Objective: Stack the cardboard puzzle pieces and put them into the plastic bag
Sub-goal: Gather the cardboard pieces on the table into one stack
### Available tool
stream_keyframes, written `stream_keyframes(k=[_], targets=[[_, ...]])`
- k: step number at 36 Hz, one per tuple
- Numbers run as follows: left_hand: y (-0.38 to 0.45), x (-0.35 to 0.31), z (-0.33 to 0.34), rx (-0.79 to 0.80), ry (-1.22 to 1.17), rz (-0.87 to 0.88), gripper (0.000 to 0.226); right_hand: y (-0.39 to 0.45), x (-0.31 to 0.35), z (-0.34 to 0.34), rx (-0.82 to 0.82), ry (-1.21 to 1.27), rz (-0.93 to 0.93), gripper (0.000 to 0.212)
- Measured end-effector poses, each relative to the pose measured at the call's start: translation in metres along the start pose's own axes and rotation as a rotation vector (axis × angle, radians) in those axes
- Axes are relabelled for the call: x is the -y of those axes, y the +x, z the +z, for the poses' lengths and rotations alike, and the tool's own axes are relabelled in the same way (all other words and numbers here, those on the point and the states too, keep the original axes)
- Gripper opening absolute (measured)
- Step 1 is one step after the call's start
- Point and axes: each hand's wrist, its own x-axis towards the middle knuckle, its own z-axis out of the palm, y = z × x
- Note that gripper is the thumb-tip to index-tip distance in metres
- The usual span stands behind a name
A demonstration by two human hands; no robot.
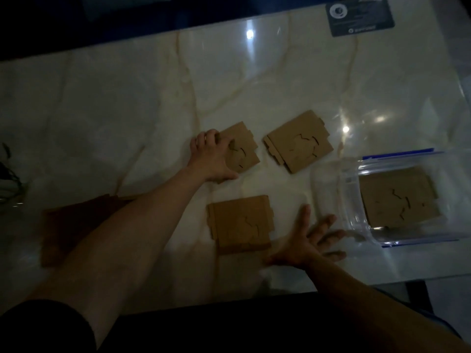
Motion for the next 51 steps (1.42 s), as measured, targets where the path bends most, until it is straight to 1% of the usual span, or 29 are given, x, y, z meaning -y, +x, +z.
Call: stream_keyframes(k=[3,5,12,17,26,31,35,41,51], targets=[[-0.01,0.004,0.002,0.027,-0.078,-0.049,0.1,-0.003,0.003,0.0,0.005,-0.006,0.017,0.173],[-0.02,0.006,0.001,0.022,-0.112,-0.045,0.1,-0.005,0.002,0.0,0.0,-0.018,0.018,0.172],[-0.067,0.01,0.007,-0.034,-0.138,0.057,0.099,-0.001,0.001,0.003,-0.027,-0.017,0.035,0.173],[-0.102,0.012,0.029,0.026,-0.147,0.095,0.1,0.007,-0.004,0.005,-0.031,-0.011,0.055,0.175],[-0.147,-0.001,0.066,0.03,-0.072,0.217,0.1,0.0,-0.002,0.008,-0.061,-0.01,0.032,0.174],[-0.156,-0.007,0.075,0.028,-0.026,0.271,0.098,-0.01,0.003,-0.001,0.009,-0.036,0.028,0.17],[-0.154,-0.012,0.075,-0.005,0.022,0.318,0.095,-0.012,0.006,-0.001,-0.003,-0.046,0.037,0.169],[-0.146,-0.022,0.073,0.031,0.05,0.31,0.094,-0.008,0.006,0.002,-0.024,-0.044,0.045,0.172],[-0.147,-0.023,0.077,0.039,0.069,0.3,0.093,0.0,0.002,0.005,-0.036,-0.035,0.063,0.173]])
